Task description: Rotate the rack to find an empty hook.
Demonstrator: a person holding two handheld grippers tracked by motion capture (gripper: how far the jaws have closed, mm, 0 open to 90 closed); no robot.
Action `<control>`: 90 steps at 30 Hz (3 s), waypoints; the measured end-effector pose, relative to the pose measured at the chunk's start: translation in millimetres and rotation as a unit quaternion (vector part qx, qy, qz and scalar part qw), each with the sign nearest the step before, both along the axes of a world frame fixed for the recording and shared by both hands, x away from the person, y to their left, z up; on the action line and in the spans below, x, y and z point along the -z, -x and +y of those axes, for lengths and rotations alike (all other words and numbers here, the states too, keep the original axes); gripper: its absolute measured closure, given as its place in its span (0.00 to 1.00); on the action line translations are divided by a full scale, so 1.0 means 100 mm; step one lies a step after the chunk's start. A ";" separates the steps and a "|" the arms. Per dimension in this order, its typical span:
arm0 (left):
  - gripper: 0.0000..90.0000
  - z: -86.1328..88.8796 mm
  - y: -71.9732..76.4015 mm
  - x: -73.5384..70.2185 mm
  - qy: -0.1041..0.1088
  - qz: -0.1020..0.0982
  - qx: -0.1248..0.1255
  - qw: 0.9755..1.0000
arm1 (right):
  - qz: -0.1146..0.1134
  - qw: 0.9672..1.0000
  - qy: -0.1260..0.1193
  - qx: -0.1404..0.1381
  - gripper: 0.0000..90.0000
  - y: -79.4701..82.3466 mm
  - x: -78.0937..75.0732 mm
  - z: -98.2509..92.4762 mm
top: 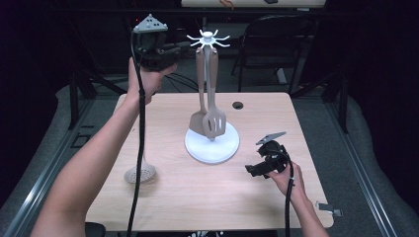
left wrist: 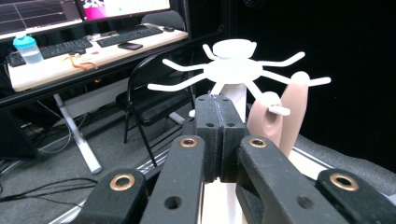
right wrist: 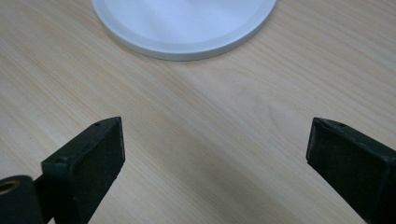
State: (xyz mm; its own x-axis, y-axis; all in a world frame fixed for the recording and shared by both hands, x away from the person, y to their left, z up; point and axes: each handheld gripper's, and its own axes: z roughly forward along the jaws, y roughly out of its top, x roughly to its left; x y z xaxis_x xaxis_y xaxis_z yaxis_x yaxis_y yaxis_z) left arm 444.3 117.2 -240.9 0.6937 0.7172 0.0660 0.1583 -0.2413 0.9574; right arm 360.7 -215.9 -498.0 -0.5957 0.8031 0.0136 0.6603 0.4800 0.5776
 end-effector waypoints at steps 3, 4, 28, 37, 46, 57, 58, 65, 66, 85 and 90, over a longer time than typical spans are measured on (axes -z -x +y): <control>1.00 -0.02 -0.02 0.00 -0.002 0.000 -0.003 1.000 | 0.000 1.000 -0.002 0.000 0.05 0.00 0.00 0.00; 1.00 -0.02 -0.02 0.00 -0.005 -0.002 -0.006 1.000 | 0.001 1.000 0.000 -0.002 0.05 0.00 0.00 0.00; 1.00 0.04 0.23 0.01 0.011 -0.027 0.016 0.999 | 0.003 1.000 0.009 -0.003 0.05 0.00 0.00 0.02; 1.00 -0.06 0.20 0.02 -0.002 -0.027 0.020 0.999 | 0.004 1.000 0.000 -0.004 0.05 0.00 0.01 0.02; 1.00 -0.06 0.11 0.02 -0.012 -0.023 0.003 1.000 | 0.005 1.000 0.004 -0.005 0.05 0.00 0.01 0.02; 1.00 -0.01 0.02 -0.01 -0.012 -0.020 -0.018 1.000 | 0.004 1.000 0.008 -0.005 0.05 0.00 0.01 0.02; 1.00 -0.01 0.03 -0.02 -0.011 -0.021 -0.018 1.000 | 0.004 1.000 0.008 -0.004 0.05 0.00 0.01 0.02; 1.00 0.01 0.20 -0.05 0.003 -0.035 0.000 0.999 | 0.004 1.000 0.005 -0.005 0.05 0.00 0.00 0.01; 1.00 0.00 0.23 -0.05 0.002 -0.038 0.005 0.999 | 0.001 1.000 0.011 -0.005 0.05 0.00 0.00 0.01; 1.00 -0.19 0.26 -0.01 -0.027 -0.033 0.034 0.999 | 0.002 1.000 0.009 -0.006 0.05 -0.01 0.00 0.00; 1.00 -0.18 0.25 -0.02 -0.033 -0.035 0.031 0.998 | 0.006 1.000 0.000 -0.005 0.05 0.00 0.01 0.01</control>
